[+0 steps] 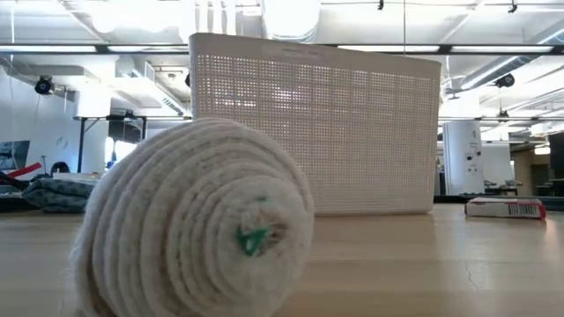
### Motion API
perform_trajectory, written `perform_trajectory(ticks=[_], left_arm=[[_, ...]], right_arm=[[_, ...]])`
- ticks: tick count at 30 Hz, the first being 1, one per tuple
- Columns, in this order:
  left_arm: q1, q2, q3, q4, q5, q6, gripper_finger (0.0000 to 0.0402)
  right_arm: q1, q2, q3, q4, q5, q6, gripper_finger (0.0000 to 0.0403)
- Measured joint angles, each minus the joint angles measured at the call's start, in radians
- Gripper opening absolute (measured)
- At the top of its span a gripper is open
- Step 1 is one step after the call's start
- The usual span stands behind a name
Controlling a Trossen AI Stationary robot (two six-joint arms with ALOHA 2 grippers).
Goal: Pick & place medical supplies in basket/bin
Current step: Put the medicine kit into the white bin, then put the red bandage into the white bin
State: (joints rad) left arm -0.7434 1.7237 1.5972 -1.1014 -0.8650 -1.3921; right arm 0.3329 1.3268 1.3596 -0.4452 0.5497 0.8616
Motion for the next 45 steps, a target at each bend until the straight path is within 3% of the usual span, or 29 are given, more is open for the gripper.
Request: perform_trajectory(ticks=[3,7,10,13,19,23,30,35,41,45], left_arm=[[0.007,-0.002,-0.032,-0.026,0.009,-0.034,0.0308],[0.034,-0.007,-0.104,-0.034,0.107,-0.136,0.0308],[0.066,-0.006,-0.186,-0.028,0.258,-0.153,0.0308],[0.093,-0.006,-0.273,0.008,0.285,-0.073,0.0308],[0.113,-0.006,-0.382,0.111,0.225,0.411,0.0308],[0.143,-0.011,-0.455,0.161,0.222,0.596,0.0308],[0.244,-0.019,-0.593,0.332,0.231,0.75,0.0308],[0.307,-0.076,-0.704,0.641,0.384,0.972,0.0308],[0.412,-0.146,-0.793,0.69,0.419,0.977,0.0308],[0.474,-0.167,-0.838,0.796,0.567,1.035,0.0308]], right_arm=[[-0.196,-0.007,0.064,-0.134,-0.099,-0.041,0.0155],[-0.46,0.063,0.051,-0.157,-0.429,-0.085,0.0163],[-0.557,0.131,0.036,-0.183,-0.584,-0.102,0.02],[-0.581,0.176,0.037,-0.192,-0.629,-0.115,0.025],[-0.534,0.203,0.065,-0.201,-0.517,-0.243,0.0346],[-0.465,0.17,0.103,-0.235,-0.452,-0.321,0.038],[-0.217,0.054,0.122,-0.298,-0.216,-0.346,0.0386],[-0.068,-0.001,0.119,-0.417,-0.088,-0.165,0.0386],[0.062,-0.015,0.108,-0.476,0.062,0.013,0.0386],[0.095,0.002,0.107,-0.489,0.105,0.062,0.0386]])
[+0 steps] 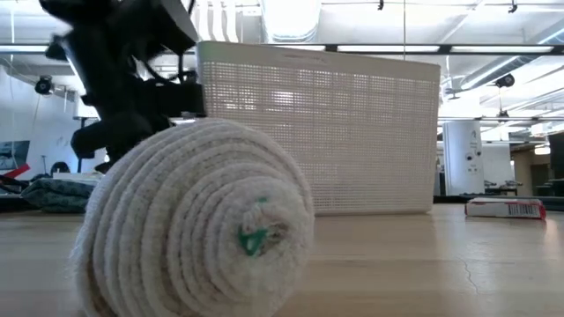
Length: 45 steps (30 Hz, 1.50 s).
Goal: Pick & place medical supplies in basket/bin
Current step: Put the red bandage into the white bin
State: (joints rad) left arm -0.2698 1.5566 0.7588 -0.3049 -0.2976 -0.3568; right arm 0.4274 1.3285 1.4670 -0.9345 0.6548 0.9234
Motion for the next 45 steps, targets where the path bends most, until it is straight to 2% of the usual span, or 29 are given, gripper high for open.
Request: perform_trajectory(ticks=[4,7,9,12,18,20,24,26,28,30,32,34,37,39,42,45], left_arm=[[0.02,0.011,-0.045,0.14,0.141,0.018,0.0308],[0.019,0.021,-0.053,0.148,0.143,0.021,0.03],[0.01,0.021,-0.051,0.144,0.137,0.018,0.0278],[0.0,0.018,-0.01,0.055,0.149,-0.023,0.022],[-0.05,-0.016,0.162,-0.249,0.15,-0.055,0.0062],[-0.089,-0.045,0.243,-0.346,0.154,-0.067,0.0038],[-0.14,-0.122,0.43,-0.465,0.133,-0.14,0.0038],[-0.15,-0.166,0.524,-0.468,0.02,-0.171,0.0038],[-0.147,-0.213,0.613,-0.453,-0.162,-0.154,0.0043],[-0.115,-0.249,0.678,-0.424,-0.339,-0.048,0.0049],[-0.035,-0.272,0.71,-0.38,-0.389,0.102,0.0051],[0.103,-0.273,0.716,-0.336,-0.277,0.2,0.0052],[0.326,-0.236,0.677,-0.238,0.012,0.216,0.006],[0.427,-0.19,0.645,-0.17,0.124,0.216,0.0079],[0.509,-0.109,0.635,-0.153,0.161,0.217,0.0133],[0.538,-0.042,0.655,-0.194,0.158,0.213,0.0201]], right_arm=[[0.009,0.015,-0.001,-0.013,-0.005,0.032,0.0386],[0.014,0.013,-0.001,-0.014,-0.004,0.045,0.0386],[0.019,0.011,-0.001,-0.017,-0.004,0.046,0.0386],[0.019,0.007,-0.001,-0.021,-0.005,0.043,0.0386],[0.02,0.004,-0.001,-0.038,-0.008,0.043,0.0386],[0.025,0.0,-0.001,-0.039,-0.016,0.041,0.0386],[0.027,-0.007,-0.001,-0.042,-0.033,0.018,0.0386],[0.027,-0.009,-0.001,-0.048,-0.038,0.012,0.0386],[0.031,-0.012,-0.001,-0.051,-0.038,0.011,0.0386],[0.032,-0.013,-0.001,-0.051,-0.037,0.004,0.0386],[0.036,-0.017,-0.001,-0.053,-0.037,0.002,0.0386],[0.04,-0.02,-0.001,-0.053,-0.034,0.0,0.0386],[0.045,-0.025,-0.001,-0.053,-0.034,0.004,0.0386],[0.051,-0.026,-0.001,-0.05,-0.034,0.015,0.0386],[0.068,-0.026,-0.001,-0.053,-0.032,0.04,0.0386],[0.089,-0.024,-0.001,-0.056,-0.032,0.071,0.0386]])
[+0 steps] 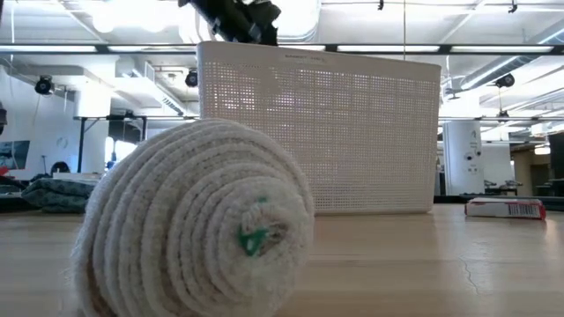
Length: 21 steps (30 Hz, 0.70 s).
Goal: Pick & place medical supplies in basket/bin
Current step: Put the red bandage into the white bin, then put the medicine box into the white bin
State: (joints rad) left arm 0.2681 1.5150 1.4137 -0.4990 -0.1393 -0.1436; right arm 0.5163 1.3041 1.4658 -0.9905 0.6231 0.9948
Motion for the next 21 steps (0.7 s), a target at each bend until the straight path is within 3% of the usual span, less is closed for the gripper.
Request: perform_trajectory(ticks=[5,9,12,16,21], left_arm=[[-0.015,0.037,0.069,-0.089,0.004,0.003,0.0294],[-0.077,0.009,0.158,-0.263,0.001,0.001,0.033],[-0.201,-0.043,0.225,-0.368,0.007,-0.055,0.0336],[-0.413,-0.086,0.238,-0.436,-0.002,-0.25,0.0333],[-0.688,-0.101,0.149,-0.46,-0.165,-0.559,0.0328]], right_arm=[[0.034,0.0,-0.003,-0.014,0.0,0.049,0.0386],[0.051,0.0,-0.005,-0.058,0.0,0.127,0.0386],[0.061,0.001,-0.009,-0.062,-0.013,0.157,0.0386],[0.062,0.014,-0.011,-0.098,-0.1,0.21,0.0386],[0.094,0.058,-0.031,-0.418,-0.309,0.321,0.0386]])
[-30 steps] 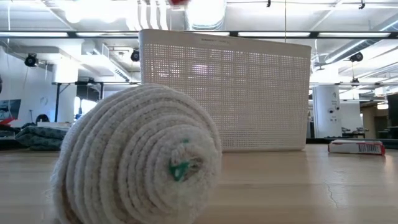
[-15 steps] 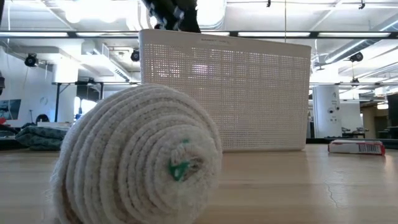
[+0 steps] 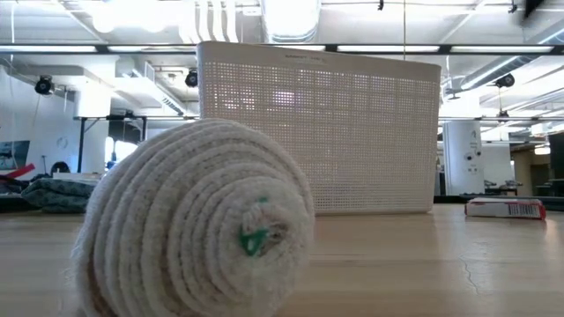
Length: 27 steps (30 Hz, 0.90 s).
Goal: Pick & place medical supplies in basket/bin
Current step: Put the medicine box into the white bin
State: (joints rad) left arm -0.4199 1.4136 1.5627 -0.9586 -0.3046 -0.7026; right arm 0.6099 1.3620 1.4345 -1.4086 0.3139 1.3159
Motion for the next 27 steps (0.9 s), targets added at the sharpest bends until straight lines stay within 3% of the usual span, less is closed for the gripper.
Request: perform_trajectory(ticks=[2,5,10,13,16,18,21,27], left_arm=[[-0.088,0.002,-0.055,-0.003,-0.056,-0.116,0.0327],[-0.172,0.003,-0.156,0.042,-0.112,-0.308,0.0326],[-0.203,0.003,-0.319,0.147,-0.133,-0.614,0.0326],[-0.202,0.004,-0.402,0.293,-0.146,-0.642,0.0326],[-0.202,0.004,-0.447,0.417,-0.149,-0.637,0.0326],[-0.202,0.004,-0.458,0.454,-0.15,-0.635,0.0326],[-0.202,0.005,-0.449,0.447,-0.17,-0.607,0.0326],[-0.179,0.005,-0.405,0.447,-0.177,-0.542,0.0326]], right_arm=[[0.023,0.022,-0.039,-0.104,-0.073,0.0,0.0386],[0.042,0.031,-0.128,-0.089,-0.133,0.039,0.0386],[0.04,0.006,-0.362,0.031,-0.148,0.485,0.0386],[0.077,-0.074,-0.534,0.257,-0.091,0.698,0.0386],[0.117,-0.146,-0.67,0.369,0.124,0.953,0.0386],[0.108,-0.171,-0.732,0.385,0.195,1.007,0.0384],[0.054,-0.175,-0.788,0.408,0.196,0.991,0.038],[0.003,-0.167,-0.905,0.451,0.101,1.022,0.0379]])
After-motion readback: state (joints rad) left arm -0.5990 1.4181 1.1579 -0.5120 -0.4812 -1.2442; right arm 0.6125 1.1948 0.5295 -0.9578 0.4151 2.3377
